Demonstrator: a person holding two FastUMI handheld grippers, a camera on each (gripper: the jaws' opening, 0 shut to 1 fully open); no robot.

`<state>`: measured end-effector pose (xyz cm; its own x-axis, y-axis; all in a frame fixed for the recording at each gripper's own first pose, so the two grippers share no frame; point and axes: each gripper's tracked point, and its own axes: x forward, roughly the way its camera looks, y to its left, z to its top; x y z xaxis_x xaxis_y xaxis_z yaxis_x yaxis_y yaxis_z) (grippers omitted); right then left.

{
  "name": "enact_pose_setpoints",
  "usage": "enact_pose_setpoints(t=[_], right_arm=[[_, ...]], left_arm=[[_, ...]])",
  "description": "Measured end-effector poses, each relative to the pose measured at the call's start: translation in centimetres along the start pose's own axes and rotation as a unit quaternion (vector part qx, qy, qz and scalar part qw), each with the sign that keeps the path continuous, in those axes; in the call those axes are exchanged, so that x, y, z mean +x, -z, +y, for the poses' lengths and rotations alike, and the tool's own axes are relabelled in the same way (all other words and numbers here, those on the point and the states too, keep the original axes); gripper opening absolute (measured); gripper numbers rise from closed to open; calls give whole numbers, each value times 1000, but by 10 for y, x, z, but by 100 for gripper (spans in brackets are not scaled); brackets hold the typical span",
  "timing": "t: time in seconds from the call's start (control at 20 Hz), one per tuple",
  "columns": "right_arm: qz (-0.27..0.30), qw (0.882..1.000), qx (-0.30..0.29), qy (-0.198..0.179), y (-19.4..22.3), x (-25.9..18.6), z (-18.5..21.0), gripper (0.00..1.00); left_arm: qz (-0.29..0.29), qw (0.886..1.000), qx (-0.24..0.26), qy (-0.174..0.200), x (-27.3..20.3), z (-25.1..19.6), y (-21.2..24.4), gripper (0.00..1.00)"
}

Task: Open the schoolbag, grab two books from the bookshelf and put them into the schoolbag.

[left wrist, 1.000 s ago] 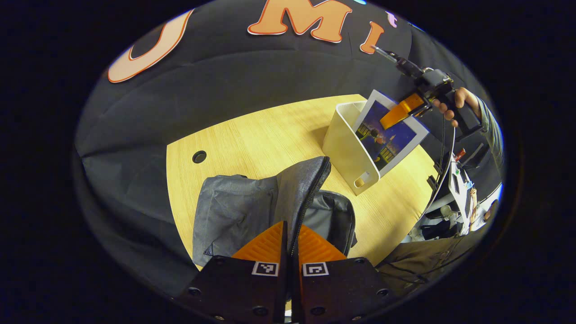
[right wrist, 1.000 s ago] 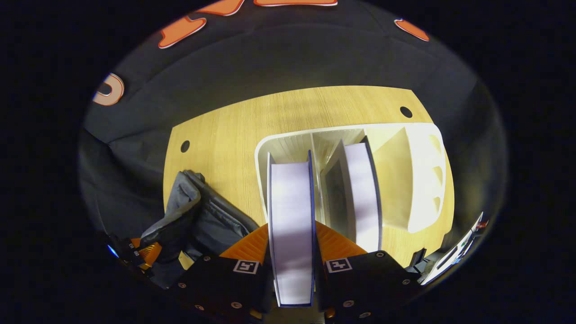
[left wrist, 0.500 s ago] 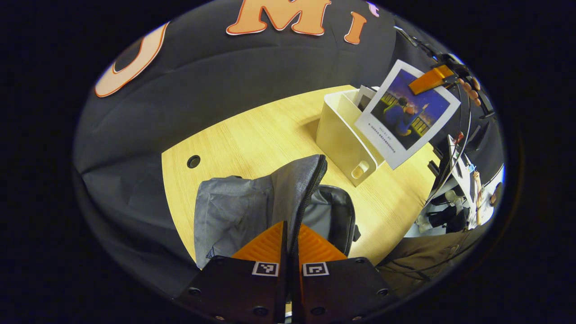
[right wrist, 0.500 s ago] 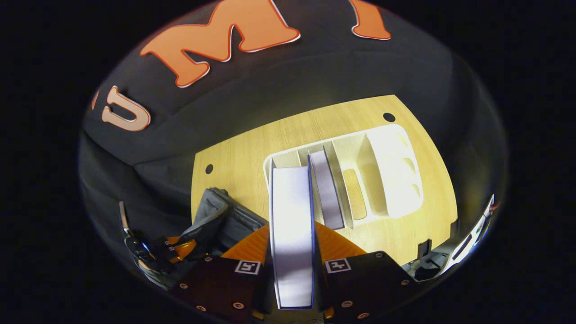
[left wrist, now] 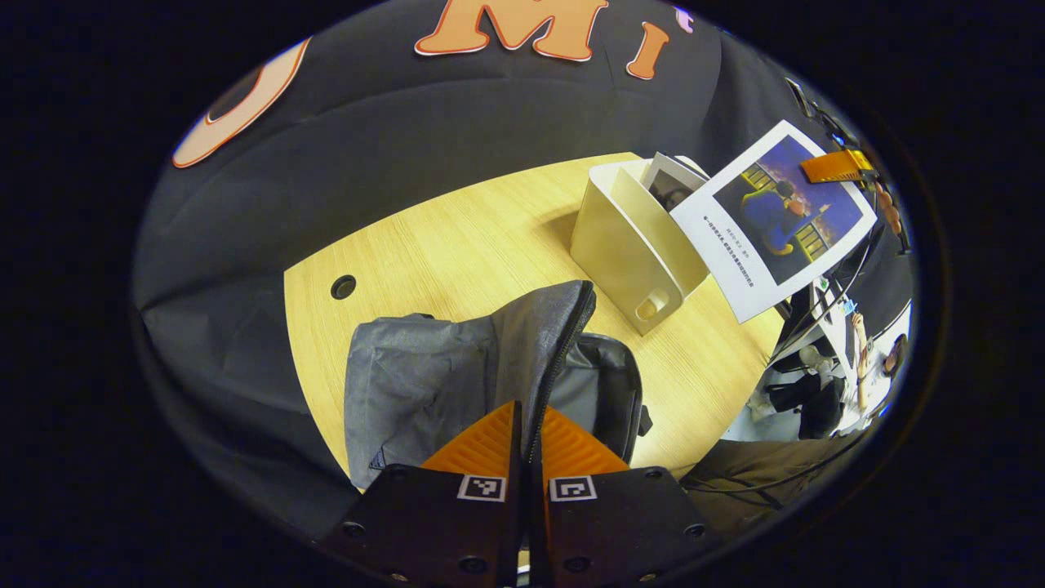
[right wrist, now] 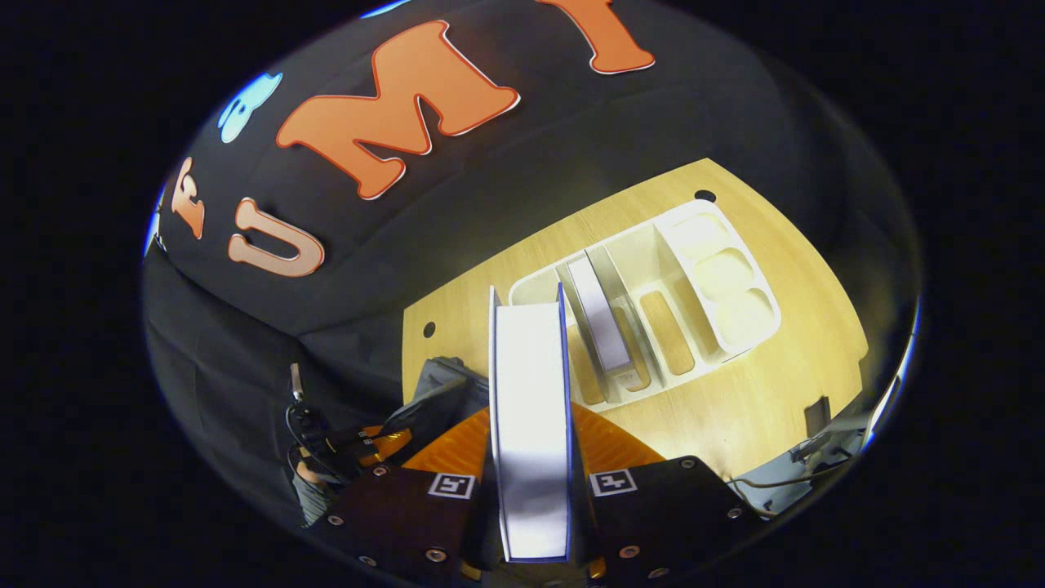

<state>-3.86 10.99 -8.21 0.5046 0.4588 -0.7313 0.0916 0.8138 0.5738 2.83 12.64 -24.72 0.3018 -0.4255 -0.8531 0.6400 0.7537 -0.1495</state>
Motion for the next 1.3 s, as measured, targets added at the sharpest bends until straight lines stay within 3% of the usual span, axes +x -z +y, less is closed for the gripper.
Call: enact_pose_setpoints(t=[0.2,0.6,0.95,1.25,1.3], right_arm=[[-16,999,33,-31,23,-4,-1,36],[-3,991,91,-102,83,41,16,36],[6,975,146,-168,123,96,38,36],[24,964,178,-197,158,154,66,36],[21,963,181,-199,163,161,67,36]], left_arm=[[-3,1000,4,-2,-2,8,-3,6],[-7,1000,2,-3,0,10,-2,6],[-26,1000,-14,-3,1,11,-2,5],[-38,999,-3,-7,-7,9,-8,5],[-38,999,-4,-9,-7,9,-7,0]])
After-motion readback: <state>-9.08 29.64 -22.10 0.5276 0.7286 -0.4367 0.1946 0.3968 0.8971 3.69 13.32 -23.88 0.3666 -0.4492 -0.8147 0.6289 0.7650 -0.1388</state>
